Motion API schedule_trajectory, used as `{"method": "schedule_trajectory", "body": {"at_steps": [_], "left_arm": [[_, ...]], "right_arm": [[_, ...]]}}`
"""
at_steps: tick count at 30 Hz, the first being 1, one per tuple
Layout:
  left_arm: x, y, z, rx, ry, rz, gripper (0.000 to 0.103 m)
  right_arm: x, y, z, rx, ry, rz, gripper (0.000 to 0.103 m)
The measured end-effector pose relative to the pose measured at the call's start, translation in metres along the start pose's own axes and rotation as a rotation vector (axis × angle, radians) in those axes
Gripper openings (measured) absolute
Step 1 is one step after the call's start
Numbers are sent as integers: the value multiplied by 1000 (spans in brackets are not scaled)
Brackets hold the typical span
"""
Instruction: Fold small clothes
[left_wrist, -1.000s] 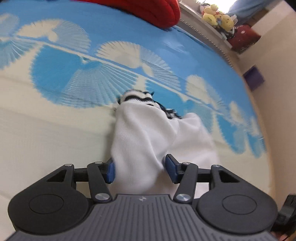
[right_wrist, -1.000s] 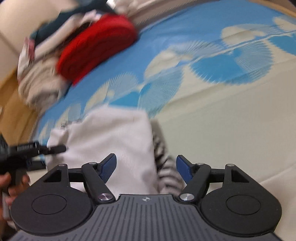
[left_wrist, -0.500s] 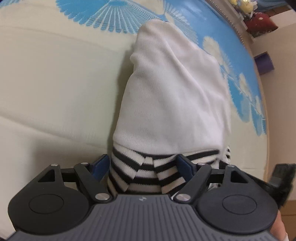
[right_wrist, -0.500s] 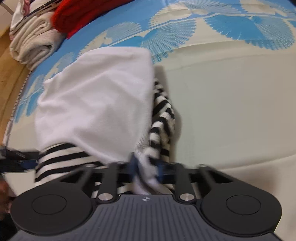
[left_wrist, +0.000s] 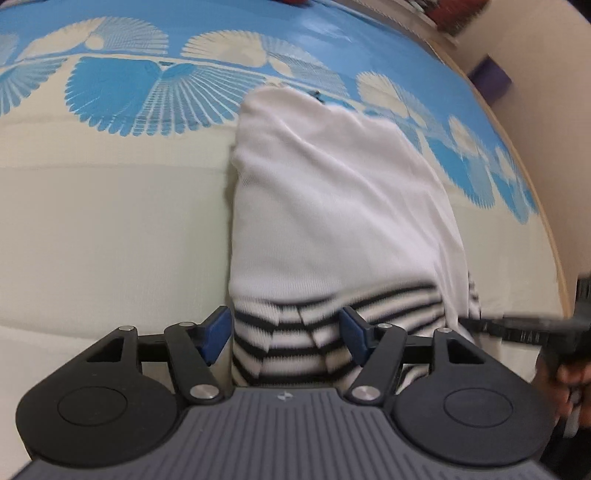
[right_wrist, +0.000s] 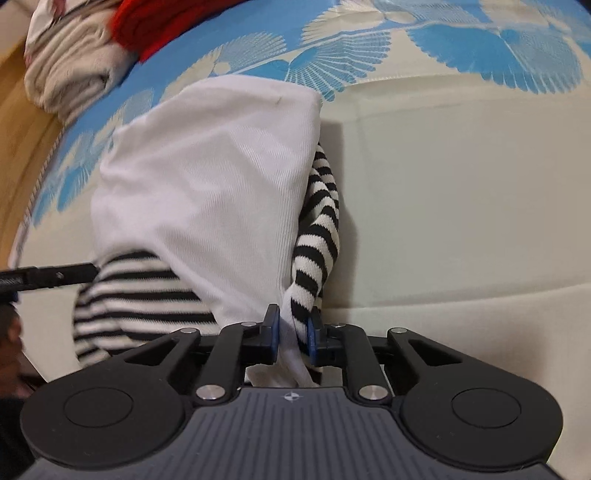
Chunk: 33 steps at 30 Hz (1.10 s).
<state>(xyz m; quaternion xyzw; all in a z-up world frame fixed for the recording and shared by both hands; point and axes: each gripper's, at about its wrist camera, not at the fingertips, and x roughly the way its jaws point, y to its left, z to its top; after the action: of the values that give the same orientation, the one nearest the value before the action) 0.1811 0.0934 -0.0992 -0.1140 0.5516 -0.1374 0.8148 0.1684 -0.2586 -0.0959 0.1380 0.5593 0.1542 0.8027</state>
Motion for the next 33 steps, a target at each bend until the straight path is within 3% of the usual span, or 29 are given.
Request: {"method": "schedule_trajectory", "body": {"at_steps": [4,9,12,13,14,15,16,17,20,24,27,30,33], "left_arm": [[2,-2,-8,69,7,50,78],[0,-1,-16,108,-1,105,79],[-15,-17,-24,201,-51,265,80],[-20,-23,-26,239,-60,340,80],[-28,-30,-29,277,-78,408,80],[-41,-36,-33,311,-118,451,81],[-53,-41,-37,322,-156,459,83],[-67,-45,-41,319,-194,458,88],[-106,-58,-63,242,-309,427,98],[-129,-89,-103,178,-401,396,102],[-124,-109,-135,139,-425,355,102],[-109,-119,-159,111,-399,383,102],[-100,-128,-167,126,-392,397,102]], "right_arm": [[1,0,-3,-37,10,-74,17],[-8,5,-6,-64,-16,-125,17],[-35,13,-8,-74,-127,-183,20],[-52,16,-8,-67,-182,-207,28],[-67,20,-9,-61,-234,-223,44],[-84,24,-13,-61,-295,-232,55],[-105,30,-20,-71,-371,-234,72],[-121,35,-28,-82,-425,-230,81],[-158,45,-61,-100,-553,-178,93],[-164,52,-114,-83,-633,-191,95],[-158,66,-135,-72,-615,-192,95],[-147,86,-153,-143,-563,-269,95],[-140,96,-158,-188,-531,-273,95]]}}
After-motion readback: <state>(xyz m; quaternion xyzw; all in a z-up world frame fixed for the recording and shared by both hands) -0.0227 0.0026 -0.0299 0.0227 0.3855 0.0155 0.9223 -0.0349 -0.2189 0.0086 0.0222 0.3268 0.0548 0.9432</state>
